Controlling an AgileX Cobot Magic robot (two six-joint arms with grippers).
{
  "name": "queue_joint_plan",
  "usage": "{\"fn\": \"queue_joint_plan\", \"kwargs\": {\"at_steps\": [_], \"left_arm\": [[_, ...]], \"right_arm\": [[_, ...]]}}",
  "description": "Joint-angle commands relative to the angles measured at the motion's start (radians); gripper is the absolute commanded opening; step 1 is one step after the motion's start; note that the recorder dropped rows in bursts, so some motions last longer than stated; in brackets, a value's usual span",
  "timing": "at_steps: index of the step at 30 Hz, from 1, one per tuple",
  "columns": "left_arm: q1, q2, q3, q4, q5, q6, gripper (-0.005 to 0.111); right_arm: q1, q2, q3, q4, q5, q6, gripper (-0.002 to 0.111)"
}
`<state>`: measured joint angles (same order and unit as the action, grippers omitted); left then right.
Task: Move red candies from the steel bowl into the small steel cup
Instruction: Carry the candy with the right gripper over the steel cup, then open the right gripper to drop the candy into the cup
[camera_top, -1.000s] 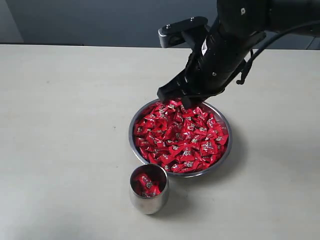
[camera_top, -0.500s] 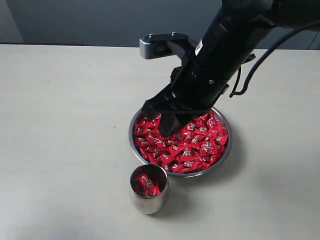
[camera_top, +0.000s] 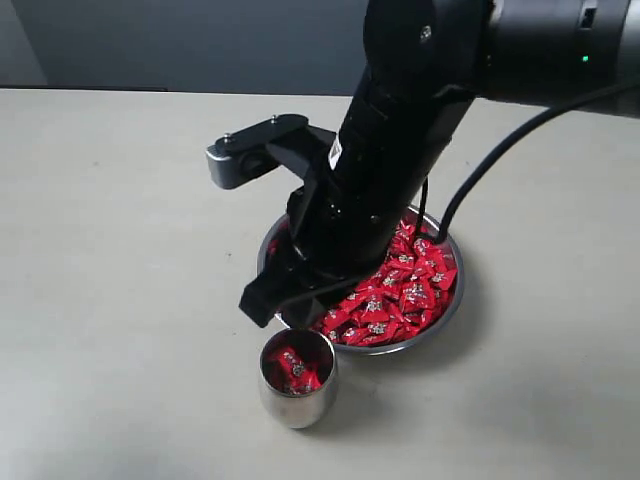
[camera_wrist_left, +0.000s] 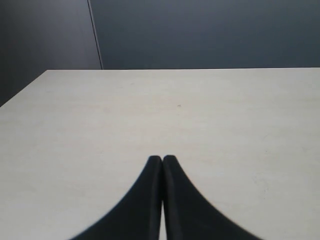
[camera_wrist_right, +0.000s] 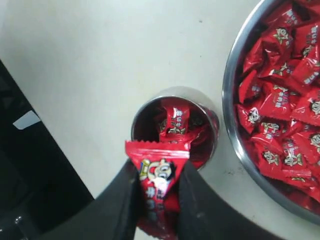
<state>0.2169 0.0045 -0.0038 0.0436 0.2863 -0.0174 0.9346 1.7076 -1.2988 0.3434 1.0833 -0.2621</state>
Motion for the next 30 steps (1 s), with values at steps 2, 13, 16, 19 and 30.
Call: {"fn": "queue_joint_plan", "kwargs": {"at_steps": [2,13,16,19,30], "left_arm": [[0.001,-0.004,0.004,0.001,-0.002,-0.003,0.000],[0.001,-0.004,0.004,0.001,-0.002,-0.003,0.000],[0.001,-0.004,0.004,0.001,-0.002,-0.003,0.000],[0.001,-0.004,0.004,0.001,-0.002,-0.003,0.000],[0.001,-0.004,0.004,0.001,-0.002,-0.003,0.000]], "right_arm": [[0.003,0.063,-0.001,0.008,-0.012,-0.004,0.011],[0.003,0.122,-0.001,0.023,-0.017,-0.004,0.011],[0.003,0.122,-0.001,0.024,-0.015,-0.004,0.011],[0.003,0.122,-0.001,0.024,-0.011,-0.004,0.011],[0.003,0.141,-0.001,0.046,-0.005,-0.004,0.011]]}}
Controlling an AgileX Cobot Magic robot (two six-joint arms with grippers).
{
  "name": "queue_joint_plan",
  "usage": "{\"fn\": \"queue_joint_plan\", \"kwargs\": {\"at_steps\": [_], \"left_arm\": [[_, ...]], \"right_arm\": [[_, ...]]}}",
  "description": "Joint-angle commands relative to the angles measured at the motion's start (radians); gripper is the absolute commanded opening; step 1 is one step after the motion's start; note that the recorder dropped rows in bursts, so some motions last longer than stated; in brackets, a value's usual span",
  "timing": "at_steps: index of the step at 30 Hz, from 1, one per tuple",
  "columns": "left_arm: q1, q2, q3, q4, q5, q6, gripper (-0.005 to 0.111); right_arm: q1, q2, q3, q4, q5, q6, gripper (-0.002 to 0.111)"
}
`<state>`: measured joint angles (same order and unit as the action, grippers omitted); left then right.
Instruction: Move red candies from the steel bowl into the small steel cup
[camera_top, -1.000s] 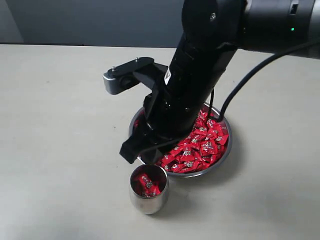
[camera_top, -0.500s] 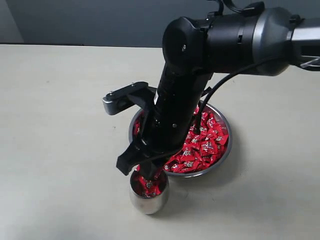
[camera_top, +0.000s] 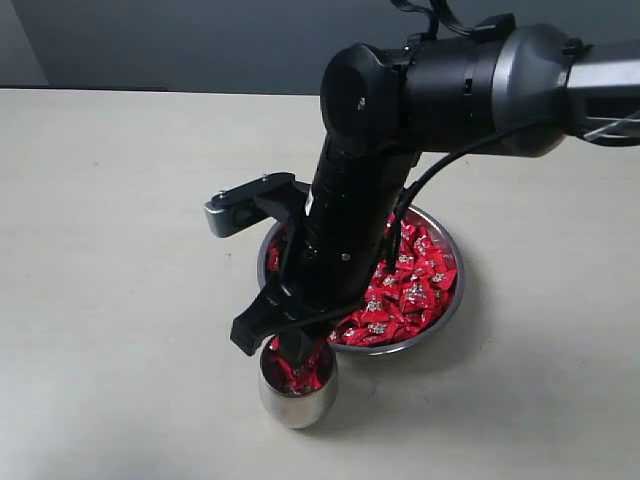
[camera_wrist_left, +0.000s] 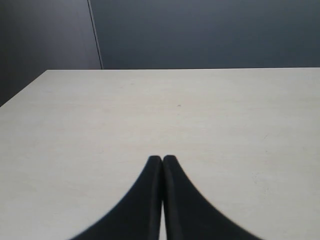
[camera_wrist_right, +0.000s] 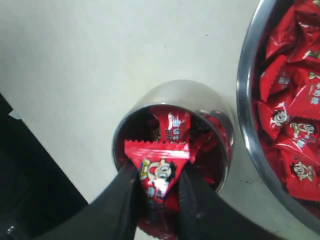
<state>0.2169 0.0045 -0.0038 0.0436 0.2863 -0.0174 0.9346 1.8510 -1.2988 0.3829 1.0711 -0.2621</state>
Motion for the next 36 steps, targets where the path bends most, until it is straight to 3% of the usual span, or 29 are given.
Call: {"fn": "queue_joint_plan", "kwargs": {"at_steps": [1,5,10,12,29,36], "left_arm": [[0.001,-0.004,0.004,0.001,-0.002,-0.003,0.000],[0.001,-0.004,0.004,0.001,-0.002,-0.003,0.000],[0.001,-0.004,0.004,0.001,-0.002,-0.003,0.000],[0.001,-0.004,0.004,0.001,-0.002,-0.003,0.000],[0.001,-0.004,0.004,0.001,-0.002,-0.003,0.000],[0.001,-0.004,0.004,0.001,-0.002,-0.003,0.000]], "right_arm": [[0.003,-0.002,-0.001,0.006,0.005,-0.004,0.011],[0.003,-0.002,-0.001,0.004,0.005,-0.004,0.016],[0.003,-0.002,-0.001,0.004,0.005,-0.004,0.043],[0.003,-0.002,-0.001,0.004,0.005,-0.004,0.048],[0.003,-0.006,-0.001,-0.045,0.007,0.014,0.048],[0.003,-0.056,-0.060,-0.350,0.009,0.180,0.048]]}}
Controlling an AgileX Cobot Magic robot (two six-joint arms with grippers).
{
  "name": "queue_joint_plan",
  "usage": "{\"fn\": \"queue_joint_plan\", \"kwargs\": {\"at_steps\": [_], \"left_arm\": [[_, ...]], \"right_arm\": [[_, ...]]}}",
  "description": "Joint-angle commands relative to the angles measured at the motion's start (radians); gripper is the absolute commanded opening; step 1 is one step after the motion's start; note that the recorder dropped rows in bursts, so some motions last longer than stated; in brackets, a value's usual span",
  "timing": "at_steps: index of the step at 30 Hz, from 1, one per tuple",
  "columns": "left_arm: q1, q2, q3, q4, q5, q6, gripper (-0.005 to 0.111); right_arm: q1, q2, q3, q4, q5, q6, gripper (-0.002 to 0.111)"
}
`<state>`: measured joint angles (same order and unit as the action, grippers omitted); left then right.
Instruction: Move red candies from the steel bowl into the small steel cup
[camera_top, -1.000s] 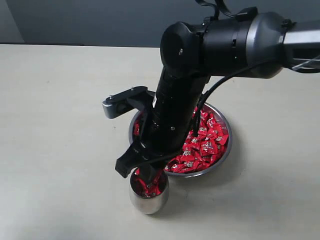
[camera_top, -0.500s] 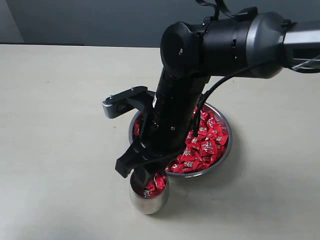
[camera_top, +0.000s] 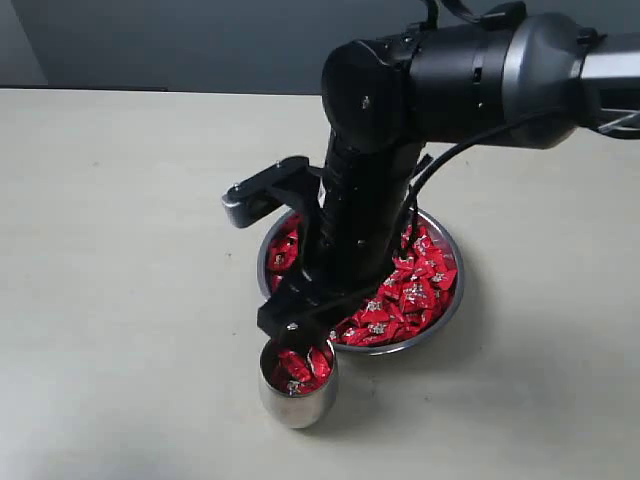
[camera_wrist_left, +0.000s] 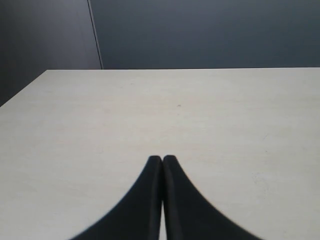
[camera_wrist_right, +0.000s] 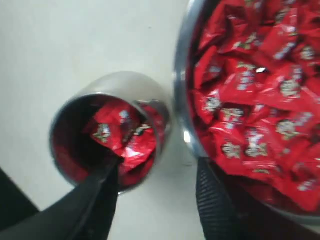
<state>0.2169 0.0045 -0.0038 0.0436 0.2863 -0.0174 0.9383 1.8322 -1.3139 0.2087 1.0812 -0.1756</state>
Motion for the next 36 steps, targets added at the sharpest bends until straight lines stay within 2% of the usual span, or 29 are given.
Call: {"fn": "queue_joint_plan", "kwargs": {"at_steps": [1,5,10,13,25,30,36], "left_arm": [[0.001,-0.004,0.004,0.001,-0.002,-0.003,0.000],[0.001,-0.004,0.004,0.001,-0.002,-0.003,0.000],[0.001,-0.004,0.004,0.001,-0.002,-0.003,0.000],[0.001,-0.004,0.004,0.001,-0.002,-0.003,0.000],[0.001,-0.004,0.004,0.001,-0.002,-0.003,0.000],[0.001,-0.004,0.004,0.001,-0.002,-0.003,0.000],[0.001,-0.004,0.004,0.001,-0.002,-0.003,0.000]], "right_arm": [[0.000,-0.044,-0.061,-0.232,-0.001,0.123,0.048],[0.000,-0.053,-0.118,-0.443,-0.004,0.237,0.048],[-0.017,-0.046,-0.127,-0.683,-0.090,0.419,0.048],[-0.049,-0.026,-0.127,-0.737,-0.118,0.489,0.048],[-0.209,0.119,-0.127,-0.663,-0.222,0.531,0.047],[-0.223,0.159,-0.127,-0.648,-0.249,0.531,0.047],[-0.221,0.177,-0.127,-0.489,-0.332,0.482,0.047]]}}
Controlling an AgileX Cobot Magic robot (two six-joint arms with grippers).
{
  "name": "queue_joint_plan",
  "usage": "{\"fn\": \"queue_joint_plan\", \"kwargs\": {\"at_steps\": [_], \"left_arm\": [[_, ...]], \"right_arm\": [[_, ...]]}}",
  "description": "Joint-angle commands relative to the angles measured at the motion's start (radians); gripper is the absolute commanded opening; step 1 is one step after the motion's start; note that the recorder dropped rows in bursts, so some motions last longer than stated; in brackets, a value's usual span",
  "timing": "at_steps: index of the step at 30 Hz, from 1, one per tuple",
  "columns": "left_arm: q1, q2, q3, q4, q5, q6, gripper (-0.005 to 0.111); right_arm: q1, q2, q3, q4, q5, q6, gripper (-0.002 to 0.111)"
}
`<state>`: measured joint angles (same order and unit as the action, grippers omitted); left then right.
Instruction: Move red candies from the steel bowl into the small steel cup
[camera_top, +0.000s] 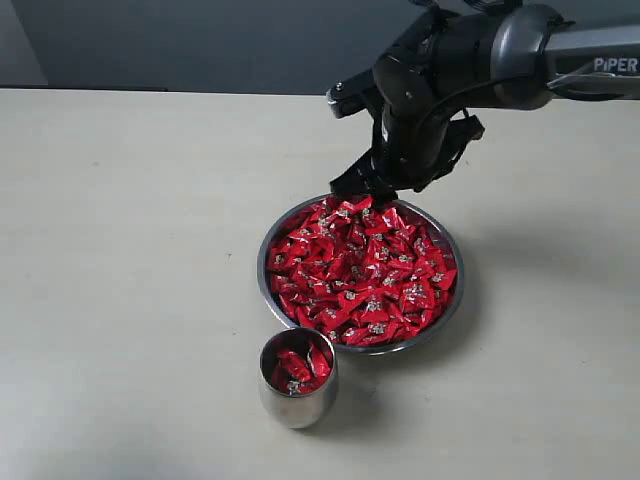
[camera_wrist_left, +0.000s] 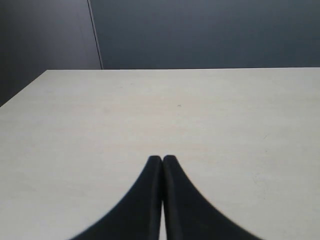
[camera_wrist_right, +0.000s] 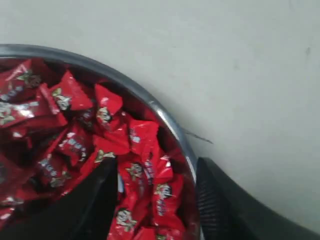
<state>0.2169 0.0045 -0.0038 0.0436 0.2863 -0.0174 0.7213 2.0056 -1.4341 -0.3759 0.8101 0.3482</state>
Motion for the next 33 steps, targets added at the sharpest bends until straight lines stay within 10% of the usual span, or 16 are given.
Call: {"fn": "queue_joint_plan", "kwargs": {"at_steps": [1,33], "left_arm": [[0.001,-0.004,0.004,0.001,-0.002,-0.003,0.000],[0.001,-0.004,0.004,0.001,-0.002,-0.003,0.000]], "right_arm": [[-0.004,0.004,-0.007,0.130,-0.073,-0.070,0.047],[-0.002,0.138,-0.037,0.587,-0.100,-0.606,0.046]]}}
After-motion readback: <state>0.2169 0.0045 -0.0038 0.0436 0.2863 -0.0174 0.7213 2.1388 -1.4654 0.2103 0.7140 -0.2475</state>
